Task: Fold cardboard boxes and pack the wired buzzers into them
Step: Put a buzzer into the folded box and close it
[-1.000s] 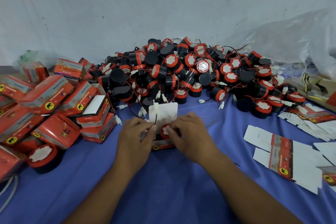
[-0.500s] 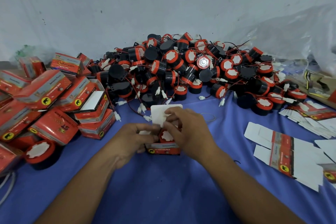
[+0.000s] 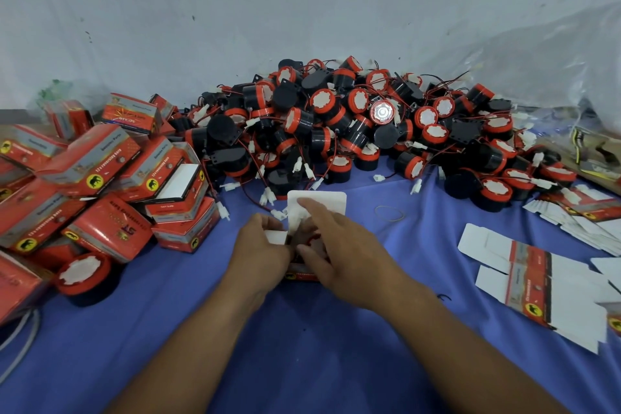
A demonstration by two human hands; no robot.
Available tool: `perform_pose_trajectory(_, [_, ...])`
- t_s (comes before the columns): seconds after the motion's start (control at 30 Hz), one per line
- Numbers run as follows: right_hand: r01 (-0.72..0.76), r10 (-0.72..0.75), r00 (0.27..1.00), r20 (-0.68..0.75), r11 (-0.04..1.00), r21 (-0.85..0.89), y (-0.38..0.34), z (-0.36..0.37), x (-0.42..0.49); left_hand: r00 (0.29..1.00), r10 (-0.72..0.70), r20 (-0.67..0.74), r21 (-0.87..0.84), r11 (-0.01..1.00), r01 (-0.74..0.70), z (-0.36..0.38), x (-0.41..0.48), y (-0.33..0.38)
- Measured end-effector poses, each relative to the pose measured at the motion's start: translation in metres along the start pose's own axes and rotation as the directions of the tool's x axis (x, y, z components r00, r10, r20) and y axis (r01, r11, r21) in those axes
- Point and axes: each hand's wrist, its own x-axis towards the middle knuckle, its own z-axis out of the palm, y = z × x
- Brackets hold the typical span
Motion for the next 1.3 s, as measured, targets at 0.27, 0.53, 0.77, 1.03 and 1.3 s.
perform_pose_trajectory(0.27, [-0.027, 0.028, 0.998, -0.062, 1.000, 0.005, -0.003, 0.000, 0.006, 0.971, 0.238, -0.034, 0.186, 0.956, -0.228, 0.002, -0.009, -0.001])
perform_pose_trajectory(0.53, [0.042, -0.044, 0.996, -0.072, 0.999, -0.021, 0.007, 0.006, 0.004, 0.964, 0.256, -0.068, 0.142, 0.959, -0.245, -0.002, -0.007, -0.010])
perform_pose_trajectory(0.77, [0.108, -0.108, 0.994, -0.002, 0.991, -0.081, 0.008, 0.003, 0.004, 0.896, 0.379, -0.231, 0.030, 0.924, -0.382, 0.000, -0.016, -0.008])
perform_pose_trajectory(1.03, [0.141, -0.149, 0.987, 0.063, 0.984, 0.111, 0.014, -0.005, -0.004, 0.764, 0.645, -0.008, 0.353, 0.716, -0.602, -0.002, -0.016, -0.006])
perform_pose_trajectory(1.3, [-0.364, 0.569, 0.821, -0.046, 0.583, 0.727, 0.066, -0.010, 0.002, 0.882, 0.470, 0.045, 0.247, 0.850, -0.466, -0.004, -0.007, -0.013])
